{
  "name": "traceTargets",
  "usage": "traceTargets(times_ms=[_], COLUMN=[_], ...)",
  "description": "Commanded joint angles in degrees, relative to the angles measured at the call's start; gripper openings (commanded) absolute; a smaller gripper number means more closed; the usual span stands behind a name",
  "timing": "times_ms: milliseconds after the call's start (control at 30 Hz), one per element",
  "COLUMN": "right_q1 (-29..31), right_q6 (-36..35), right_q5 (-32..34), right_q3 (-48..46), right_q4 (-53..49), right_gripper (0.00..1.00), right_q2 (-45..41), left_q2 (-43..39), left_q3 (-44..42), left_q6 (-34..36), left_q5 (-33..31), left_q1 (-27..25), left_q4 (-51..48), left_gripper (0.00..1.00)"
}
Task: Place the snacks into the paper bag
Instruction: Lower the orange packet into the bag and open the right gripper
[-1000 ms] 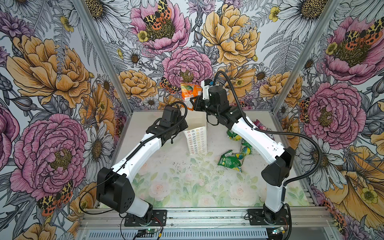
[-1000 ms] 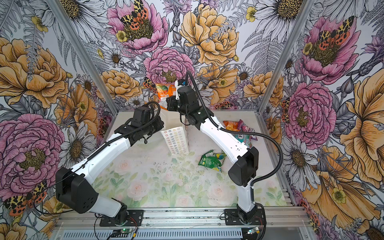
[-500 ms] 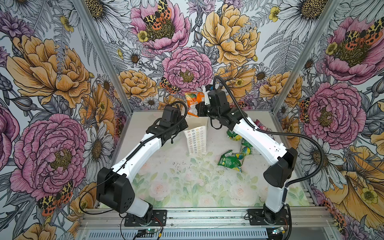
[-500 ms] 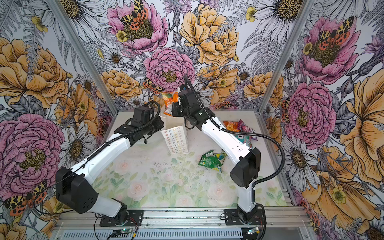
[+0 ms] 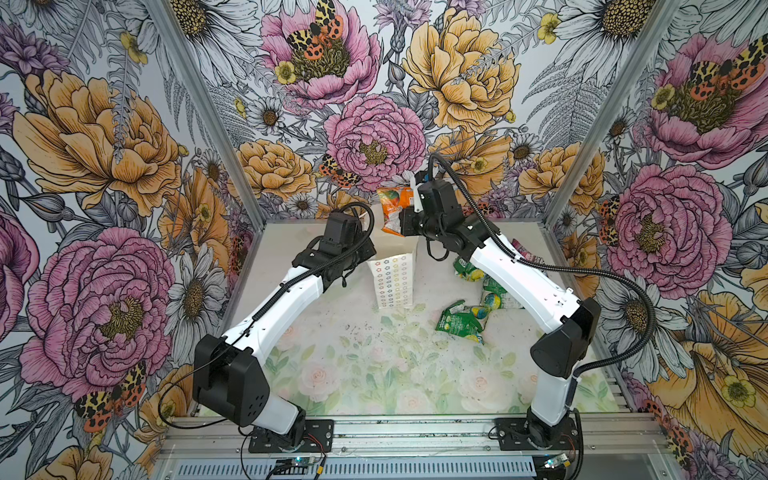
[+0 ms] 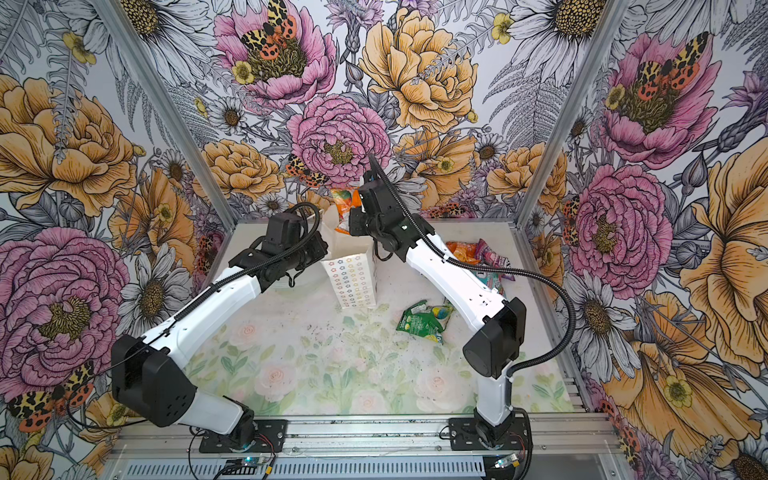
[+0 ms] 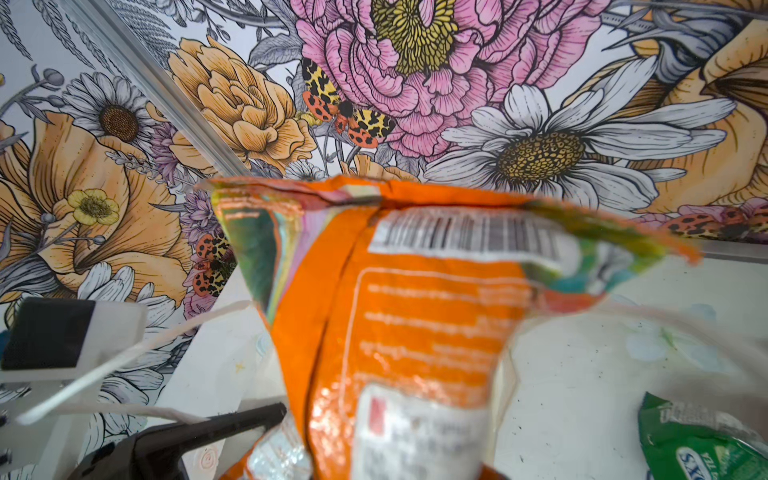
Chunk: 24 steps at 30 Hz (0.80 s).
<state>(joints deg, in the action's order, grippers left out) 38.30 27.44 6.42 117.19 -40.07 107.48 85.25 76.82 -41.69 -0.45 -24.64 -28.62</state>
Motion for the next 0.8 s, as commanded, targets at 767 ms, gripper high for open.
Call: traceTargets(times_ms=[767], right_q1=[0.37], right_q6=[-1.34], right_q5=[-0.62], right_q3=[13.06], right_q4=[-12.91], right_gripper=[0.09], right_q2=[6.33], left_q2=[1.58], left_q3=[1.5], left_q6=[-0.58], left_q5=[0.49], left_q1=[-0.78], left_q4=[2.69], left_gripper=[0.0])
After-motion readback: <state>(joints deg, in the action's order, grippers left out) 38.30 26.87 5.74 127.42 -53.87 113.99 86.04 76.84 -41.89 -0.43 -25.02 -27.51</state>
